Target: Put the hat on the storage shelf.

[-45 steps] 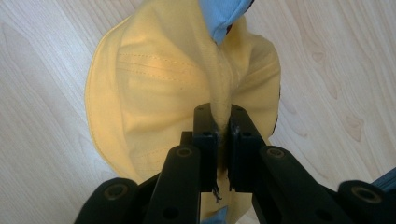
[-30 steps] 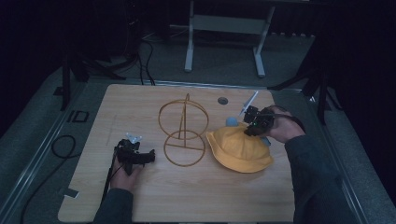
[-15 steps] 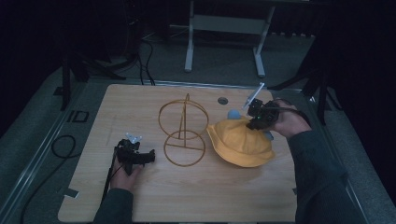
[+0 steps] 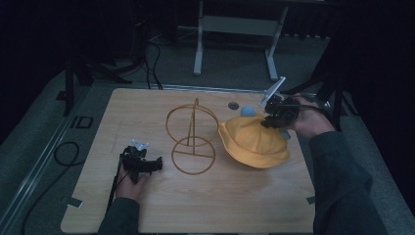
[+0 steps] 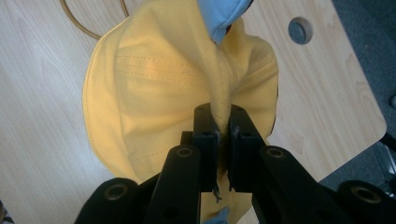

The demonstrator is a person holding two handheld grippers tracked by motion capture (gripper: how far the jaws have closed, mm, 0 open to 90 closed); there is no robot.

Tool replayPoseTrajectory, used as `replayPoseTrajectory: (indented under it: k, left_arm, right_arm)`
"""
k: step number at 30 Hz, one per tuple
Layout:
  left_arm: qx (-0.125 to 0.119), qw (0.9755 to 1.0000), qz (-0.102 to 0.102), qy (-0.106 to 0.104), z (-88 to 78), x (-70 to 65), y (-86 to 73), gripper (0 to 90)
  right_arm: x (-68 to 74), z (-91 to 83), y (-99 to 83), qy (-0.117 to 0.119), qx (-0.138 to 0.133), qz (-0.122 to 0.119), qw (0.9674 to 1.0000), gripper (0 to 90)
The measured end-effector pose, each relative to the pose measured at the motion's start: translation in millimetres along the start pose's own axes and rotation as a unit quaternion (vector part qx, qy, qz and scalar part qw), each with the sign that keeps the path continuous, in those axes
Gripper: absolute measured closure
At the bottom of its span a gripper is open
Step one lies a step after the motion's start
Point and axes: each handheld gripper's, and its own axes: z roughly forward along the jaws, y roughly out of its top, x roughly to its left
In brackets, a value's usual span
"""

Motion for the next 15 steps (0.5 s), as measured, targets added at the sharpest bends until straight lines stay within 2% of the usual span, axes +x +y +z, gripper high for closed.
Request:
replayPoseTrajectory:
  k: [11, 15]
  left_arm:
    - [0.001, 1.0, 0.001, 0.0, -0.1, 0.1, 0.0, 0.4]
    - [0.001, 1.0, 0.001, 0.0, -0.1, 0.1, 0.0, 0.4]
  right_arm:
    - [-3.8, -17.1, 0.0, -0.01, -0.014, 0.0, 0.9999, 84.0]
    - [-6.2, -29.0, -0.5, -0.018, -0.025, 0.002, 0.9995, 84.0]
